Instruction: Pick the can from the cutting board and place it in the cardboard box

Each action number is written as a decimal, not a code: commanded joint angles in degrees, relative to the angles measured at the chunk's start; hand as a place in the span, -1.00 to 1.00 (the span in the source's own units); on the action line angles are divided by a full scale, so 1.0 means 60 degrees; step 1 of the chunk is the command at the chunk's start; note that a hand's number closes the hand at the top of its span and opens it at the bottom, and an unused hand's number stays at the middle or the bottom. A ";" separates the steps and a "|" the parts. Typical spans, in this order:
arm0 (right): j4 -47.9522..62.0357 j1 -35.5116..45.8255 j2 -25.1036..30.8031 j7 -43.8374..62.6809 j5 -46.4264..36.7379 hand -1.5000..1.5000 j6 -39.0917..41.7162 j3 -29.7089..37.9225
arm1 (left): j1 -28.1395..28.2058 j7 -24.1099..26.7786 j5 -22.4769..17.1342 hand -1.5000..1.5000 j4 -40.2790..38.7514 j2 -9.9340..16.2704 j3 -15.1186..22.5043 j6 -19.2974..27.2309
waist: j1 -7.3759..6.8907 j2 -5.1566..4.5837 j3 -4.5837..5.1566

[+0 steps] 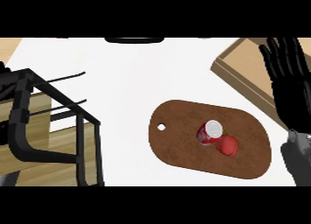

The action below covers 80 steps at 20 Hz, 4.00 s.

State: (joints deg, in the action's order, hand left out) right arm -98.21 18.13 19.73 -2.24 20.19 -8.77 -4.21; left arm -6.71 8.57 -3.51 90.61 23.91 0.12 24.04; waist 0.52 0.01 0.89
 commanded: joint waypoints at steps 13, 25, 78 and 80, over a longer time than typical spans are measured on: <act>-0.2340 -0.4269 -0.0365 -0.0586 -0.5207 -1.00 -0.5125 -0.0513 | 0.1085 -0.2842 -0.3094 0.00 0.0089 -0.0082 0.0124 -0.2762 | 0.0266 0.0129 -0.0122; -0.3498 -0.5895 0.2690 0.5531 -0.9069 -1.00 -0.1979 -0.1711 | 0.1023 -0.3302 -0.3182 0.00 0.0752 0.0066 0.0164 -0.2955 | -0.0200 -0.0009 -0.0011; -0.0005 0.0231 -0.1922 1.2926 -1.0085 -1.00 0.4077 -0.3227 | 0.1300 -0.3276 -0.2954 0.00 0.0483 -0.0459 -0.0546 -0.3709 | -0.0184 0.0003 -0.0136; 0.0480 0.0316 -0.2076 1.2841 -1.0106 -1.00 0.4224 -0.3120 | 0.1112 -0.3831 -0.2916 0.00 0.0908 -0.0407 -0.0415 -0.3554 | -0.0205 0.0004 -0.0142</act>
State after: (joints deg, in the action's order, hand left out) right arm -98.86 18.34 9.93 65.08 -39.27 13.33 -22.89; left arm -2.43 -11.29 -20.01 95.86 21.56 -1.97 2.39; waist -0.25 0.24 -0.36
